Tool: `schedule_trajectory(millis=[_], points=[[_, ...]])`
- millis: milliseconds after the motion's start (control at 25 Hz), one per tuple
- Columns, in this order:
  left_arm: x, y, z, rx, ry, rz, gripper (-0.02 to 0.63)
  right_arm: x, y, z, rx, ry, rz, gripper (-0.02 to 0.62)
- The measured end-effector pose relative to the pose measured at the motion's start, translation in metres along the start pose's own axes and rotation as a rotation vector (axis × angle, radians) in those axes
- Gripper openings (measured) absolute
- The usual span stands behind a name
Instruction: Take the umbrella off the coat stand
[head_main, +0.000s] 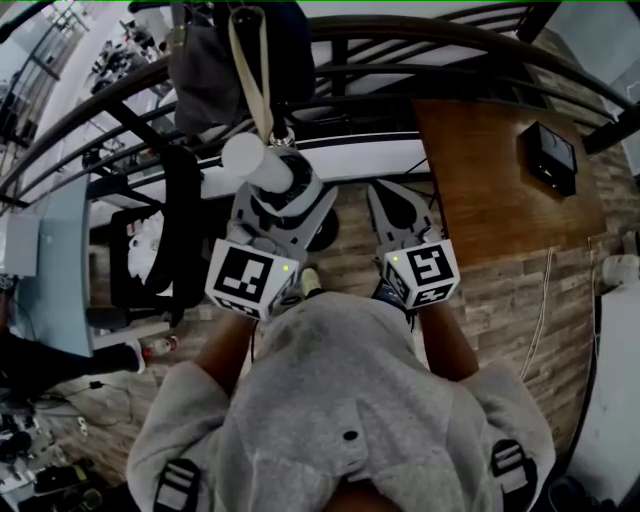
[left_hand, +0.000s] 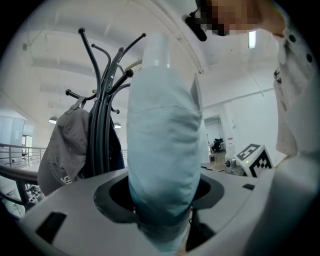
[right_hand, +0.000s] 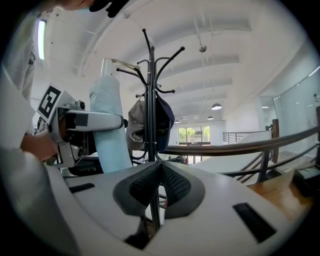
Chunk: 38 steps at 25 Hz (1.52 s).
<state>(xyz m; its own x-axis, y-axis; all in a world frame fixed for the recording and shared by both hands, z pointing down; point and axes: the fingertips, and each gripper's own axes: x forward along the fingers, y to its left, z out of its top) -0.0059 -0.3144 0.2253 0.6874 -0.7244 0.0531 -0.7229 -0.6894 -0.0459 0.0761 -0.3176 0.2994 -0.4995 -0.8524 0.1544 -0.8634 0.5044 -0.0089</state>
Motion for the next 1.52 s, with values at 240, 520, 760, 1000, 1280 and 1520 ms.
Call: schedule_trajectory(millis=[240, 520, 760, 1000, 1280, 1520], points=[[-0.014, -0.008, 0.016, -0.014, -0.041, 0.048, 0.275, -0.036, -0.001, -0.001, 0.0, -0.003, 0.002, 0.009], [-0.038, -0.015, 0.044, 0.077, -0.077, 0.14, 0.273, -0.079, 0.009, -0.009, -0.001, 0.008, 0.017, 0.009], [-0.063, -0.057, 0.042, 0.121, -0.044, 0.153, 0.273, -0.118, 0.025, -0.016, 0.018, -0.004, 0.05, 0.009], [-0.096, -0.09, 0.018, 0.095, -0.007, 0.197, 0.273, -0.148, 0.042, -0.032, 0.027, 0.0, 0.09, 0.009], [-0.136, -0.114, -0.012, 0.062, 0.035, 0.26, 0.273, -0.172, 0.061, -0.05, 0.022, 0.009, 0.133, 0.009], [-0.16, -0.136, -0.039, 0.026, 0.069, 0.307, 0.275, -0.19, 0.061, -0.058, 0.027, 0.011, 0.157, 0.009]])
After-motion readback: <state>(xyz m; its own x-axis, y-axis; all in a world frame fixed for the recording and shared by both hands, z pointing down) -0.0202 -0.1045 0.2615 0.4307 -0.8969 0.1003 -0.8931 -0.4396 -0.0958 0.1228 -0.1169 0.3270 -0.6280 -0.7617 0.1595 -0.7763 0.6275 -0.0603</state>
